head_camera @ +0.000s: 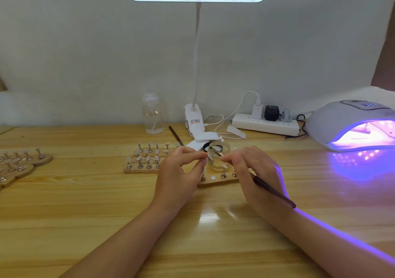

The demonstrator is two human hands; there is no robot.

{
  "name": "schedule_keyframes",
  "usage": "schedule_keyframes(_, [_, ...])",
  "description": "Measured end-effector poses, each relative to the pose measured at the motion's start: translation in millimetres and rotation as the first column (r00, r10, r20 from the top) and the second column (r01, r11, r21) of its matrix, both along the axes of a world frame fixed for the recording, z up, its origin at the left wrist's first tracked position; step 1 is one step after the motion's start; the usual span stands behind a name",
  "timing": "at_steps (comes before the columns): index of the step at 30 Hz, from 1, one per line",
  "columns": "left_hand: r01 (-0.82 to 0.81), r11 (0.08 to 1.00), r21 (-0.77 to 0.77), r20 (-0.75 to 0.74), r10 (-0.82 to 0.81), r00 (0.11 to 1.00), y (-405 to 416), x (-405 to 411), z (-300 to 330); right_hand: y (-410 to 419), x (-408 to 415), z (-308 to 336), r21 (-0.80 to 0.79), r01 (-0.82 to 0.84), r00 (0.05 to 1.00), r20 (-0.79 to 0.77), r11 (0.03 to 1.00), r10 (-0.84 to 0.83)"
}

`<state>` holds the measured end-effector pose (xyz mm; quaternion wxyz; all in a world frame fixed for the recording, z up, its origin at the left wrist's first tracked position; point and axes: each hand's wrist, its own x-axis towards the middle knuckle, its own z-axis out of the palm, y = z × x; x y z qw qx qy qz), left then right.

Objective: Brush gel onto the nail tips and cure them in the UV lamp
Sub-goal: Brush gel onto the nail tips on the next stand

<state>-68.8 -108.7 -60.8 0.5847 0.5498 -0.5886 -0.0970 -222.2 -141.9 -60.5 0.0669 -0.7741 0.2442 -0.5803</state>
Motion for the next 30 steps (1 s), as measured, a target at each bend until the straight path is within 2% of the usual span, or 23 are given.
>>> schedule_keyframes(4, [0.006, 1.0, 0.008, -0.014, -0.006, 1.0, 1.8, -0.4, 1.6, -0.9, -1.0, -1.6, 0.057, -0.066, 0.995, 0.074, 0.996, 0.061])
schedule_keyframes(9, [0.009, 1.0, 0.022, -0.016, -0.009, 1.0, 2.3, -1.0, 2.7, 0.5, 1.6, -0.8, -0.001, -0.002, 1.0, 0.012, 1.0, 0.002])
schedule_keyframes(13, [0.002, 1.0, 0.027, -0.015, -0.002, 1.0, 3.0, -1.8, 3.7, 0.0, 1.4, -1.0, 0.036, -0.08, 0.993, 0.089, 0.996, 0.077])
schedule_keyframes(16, [-0.007, 0.999, 0.036, -0.017, 0.008, 1.0, 2.3, -1.2, 3.1, 0.7, 0.8, -0.6, -0.006, -0.006, 1.0, 0.029, 1.0, 0.006])
schedule_keyframes(20, [-0.009, 0.999, 0.045, -0.013, 0.009, 1.0, 2.1, 0.1, 2.1, 0.3, 1.4, -1.3, 0.067, -0.078, 0.994, 0.076, 0.995, 0.073])
schedule_keyframes(25, [0.001, 1.0, 0.009, 0.0, -0.001, 1.0, 1.9, -0.2, 2.0, 1.2, 2.5, 0.1, 0.001, 0.005, 1.0, 0.014, 1.0, -0.005])
schedule_keyframes(30, [0.009, 1.0, -0.024, 0.018, -0.009, 1.0, 1.0, -0.4, 2.7, -0.8, 2.2, 0.6, -0.021, -0.051, 0.997, 0.065, 0.998, 0.052])
